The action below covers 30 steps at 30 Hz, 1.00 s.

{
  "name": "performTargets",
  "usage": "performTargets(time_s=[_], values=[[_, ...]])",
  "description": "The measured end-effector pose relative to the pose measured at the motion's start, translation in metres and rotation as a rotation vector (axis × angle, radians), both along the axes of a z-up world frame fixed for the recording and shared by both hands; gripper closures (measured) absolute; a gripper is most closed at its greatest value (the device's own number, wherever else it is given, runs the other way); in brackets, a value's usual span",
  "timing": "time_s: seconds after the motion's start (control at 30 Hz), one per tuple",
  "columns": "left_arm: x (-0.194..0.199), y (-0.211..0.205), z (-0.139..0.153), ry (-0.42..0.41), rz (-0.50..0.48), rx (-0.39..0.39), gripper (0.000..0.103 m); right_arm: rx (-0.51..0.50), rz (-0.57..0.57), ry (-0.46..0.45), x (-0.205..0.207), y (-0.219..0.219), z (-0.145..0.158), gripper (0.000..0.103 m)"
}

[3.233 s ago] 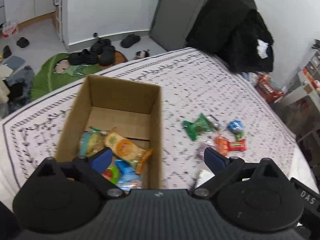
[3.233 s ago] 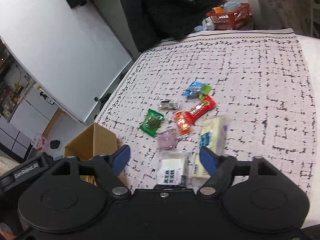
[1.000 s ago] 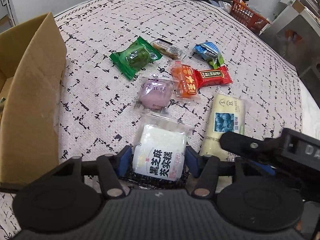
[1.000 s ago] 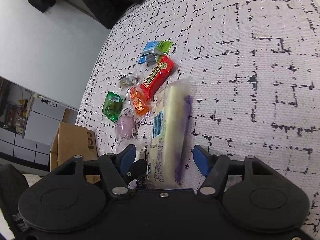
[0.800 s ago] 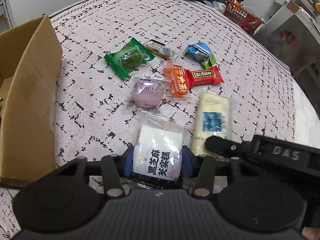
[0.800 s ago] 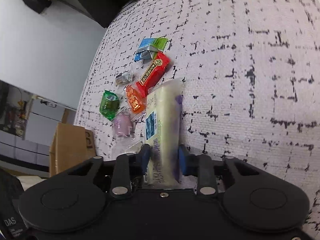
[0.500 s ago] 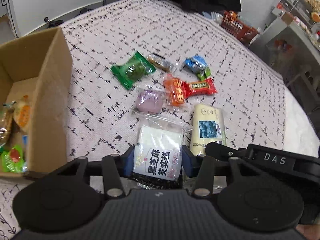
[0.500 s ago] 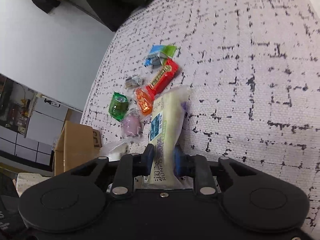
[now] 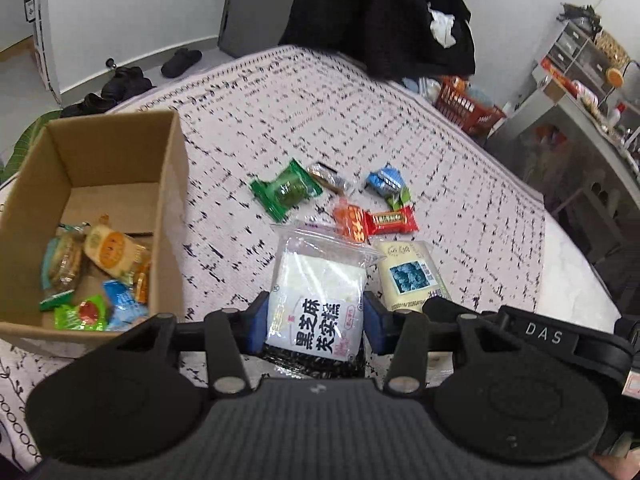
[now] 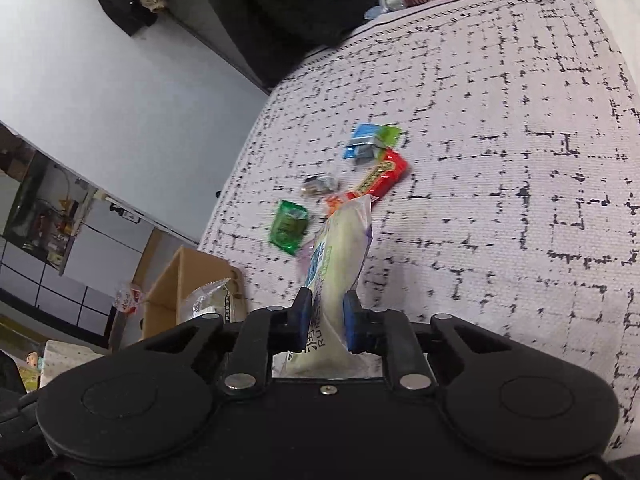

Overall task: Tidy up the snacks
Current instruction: 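Carry the sesame pack into the box with the left gripper while the right carries the cheese bar there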

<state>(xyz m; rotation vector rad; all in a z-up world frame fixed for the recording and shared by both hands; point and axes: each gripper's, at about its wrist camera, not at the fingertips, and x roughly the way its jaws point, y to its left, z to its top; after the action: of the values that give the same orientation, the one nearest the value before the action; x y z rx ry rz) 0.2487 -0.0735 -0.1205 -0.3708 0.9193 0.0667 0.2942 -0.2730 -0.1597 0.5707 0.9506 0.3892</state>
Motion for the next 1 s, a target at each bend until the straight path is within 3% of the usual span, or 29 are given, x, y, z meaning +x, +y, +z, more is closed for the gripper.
performTargets(time_s=[0.5,1.0], values=[[-0.025,0.051,0.036,-0.085,0.128,-0.008,0.056,0.047,0.071,-0.07,-0.013,0.056,0.04,0.086],[-0.03,0.1,0.035,-0.087,0.191,-0.027,0.056,0.055,0.104,-0.078,-0.01,0.106,0.044,0.086]])
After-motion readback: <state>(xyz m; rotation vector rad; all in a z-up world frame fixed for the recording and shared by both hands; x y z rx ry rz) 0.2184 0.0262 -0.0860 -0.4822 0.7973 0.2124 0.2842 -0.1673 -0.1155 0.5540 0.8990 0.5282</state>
